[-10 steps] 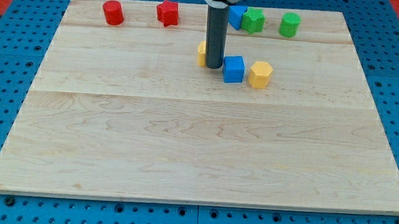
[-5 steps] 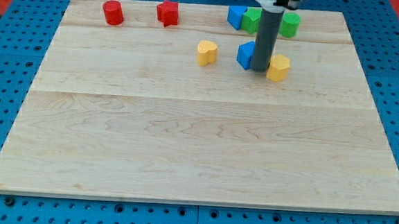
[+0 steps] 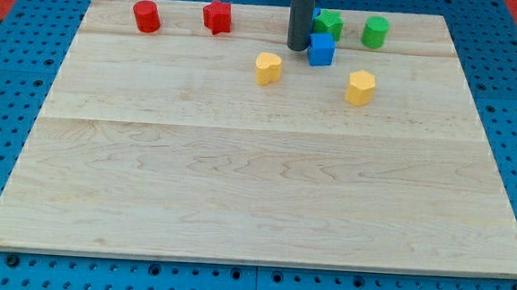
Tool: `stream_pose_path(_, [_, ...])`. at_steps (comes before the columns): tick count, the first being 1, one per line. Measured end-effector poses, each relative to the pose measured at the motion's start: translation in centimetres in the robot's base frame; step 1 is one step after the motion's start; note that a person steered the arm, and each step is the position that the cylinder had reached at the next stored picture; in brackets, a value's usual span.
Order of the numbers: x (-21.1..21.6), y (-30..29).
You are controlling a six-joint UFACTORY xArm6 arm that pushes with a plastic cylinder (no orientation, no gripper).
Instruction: Slide blue cube towards the green star
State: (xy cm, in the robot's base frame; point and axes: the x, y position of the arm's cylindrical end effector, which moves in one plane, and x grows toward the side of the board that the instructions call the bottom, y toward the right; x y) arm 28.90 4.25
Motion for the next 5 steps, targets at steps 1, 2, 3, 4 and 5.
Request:
stream_pose_path(1, [2.1, 1.7])
stream_pose_path(2, [1.2, 5.8])
stream_pose_path(3, [0.1, 6.4])
stream_pose_path(4, [3.4, 13.5])
stream_pose_path(5, [6.8, 19.0])
